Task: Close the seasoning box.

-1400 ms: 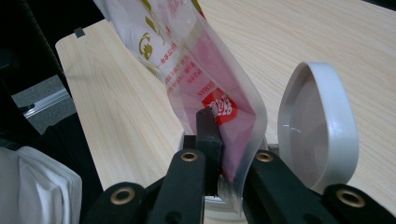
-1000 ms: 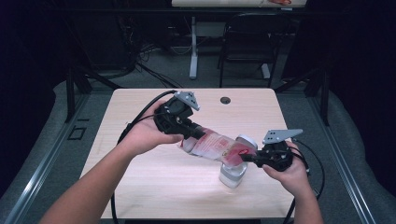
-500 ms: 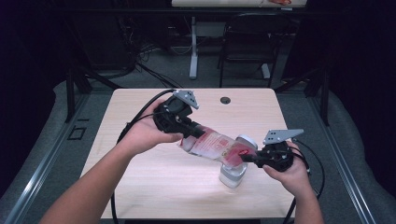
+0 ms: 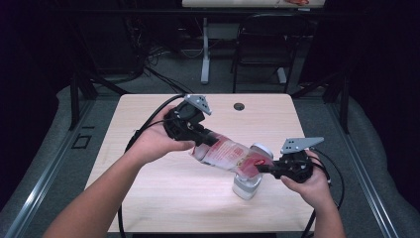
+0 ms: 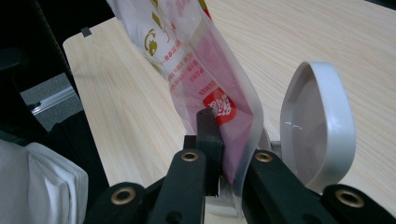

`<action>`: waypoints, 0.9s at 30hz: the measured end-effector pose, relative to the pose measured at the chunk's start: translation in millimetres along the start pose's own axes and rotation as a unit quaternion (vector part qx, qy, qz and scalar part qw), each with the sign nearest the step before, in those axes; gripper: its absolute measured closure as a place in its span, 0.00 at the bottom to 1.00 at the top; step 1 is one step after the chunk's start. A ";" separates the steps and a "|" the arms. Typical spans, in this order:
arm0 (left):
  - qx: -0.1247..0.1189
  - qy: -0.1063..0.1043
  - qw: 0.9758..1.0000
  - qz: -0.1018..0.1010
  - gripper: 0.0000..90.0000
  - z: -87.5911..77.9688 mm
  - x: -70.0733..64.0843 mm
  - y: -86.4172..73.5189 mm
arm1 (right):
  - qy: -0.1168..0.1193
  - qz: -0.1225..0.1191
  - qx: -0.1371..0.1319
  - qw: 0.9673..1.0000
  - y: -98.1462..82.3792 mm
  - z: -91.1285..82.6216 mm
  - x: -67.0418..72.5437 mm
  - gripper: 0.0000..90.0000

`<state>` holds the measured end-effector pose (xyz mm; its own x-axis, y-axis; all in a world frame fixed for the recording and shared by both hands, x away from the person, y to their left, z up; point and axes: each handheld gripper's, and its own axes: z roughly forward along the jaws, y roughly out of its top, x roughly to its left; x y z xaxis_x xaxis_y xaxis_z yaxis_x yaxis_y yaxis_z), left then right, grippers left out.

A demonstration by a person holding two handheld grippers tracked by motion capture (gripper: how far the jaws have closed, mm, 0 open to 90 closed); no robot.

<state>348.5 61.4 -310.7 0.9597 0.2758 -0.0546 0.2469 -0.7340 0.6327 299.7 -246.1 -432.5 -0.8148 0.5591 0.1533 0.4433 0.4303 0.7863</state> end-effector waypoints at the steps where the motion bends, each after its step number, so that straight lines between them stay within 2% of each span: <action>1: -0.001 0.001 1.000 0.000 0.88 0.5 0.0 0.0 | -0.001 0.002 -0.002 1.000 -0.3 -0.3 0.0 0.99; 10: 0.000 -0.007 1.000 0.003 0.88 4.9 -1.2 1.7 | -0.006 0.008 -0.001 1.000 -2.8 -4.4 -3.5 0.99; 17: 0.002 -0.005 1.000 0.007 0.88 7.2 -3.6 2.0 | -0.020 0.018 -0.007 1.000 -4.0 -4.3 -7.7 0.98; 20: 0.002 -0.003 1.000 0.004 0.88 7.3 -3.5 1.1 | -0.026 0.026 -0.013 0.999 -3.8 -1.6 -7.7 0.98; 27: 0.000 -0.001 1.000 -0.004 0.88 5.5 -0.2 -5.6 | -0.029 0.026 -0.020 0.999 -1.6 1.4 -8.4 0.97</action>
<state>347.6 62.1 -318.5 0.9580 0.2803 -0.0606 0.2543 -0.7325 0.6315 306.4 -250.5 -435.9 -0.7674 0.6210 0.1596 0.4676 0.3719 0.8019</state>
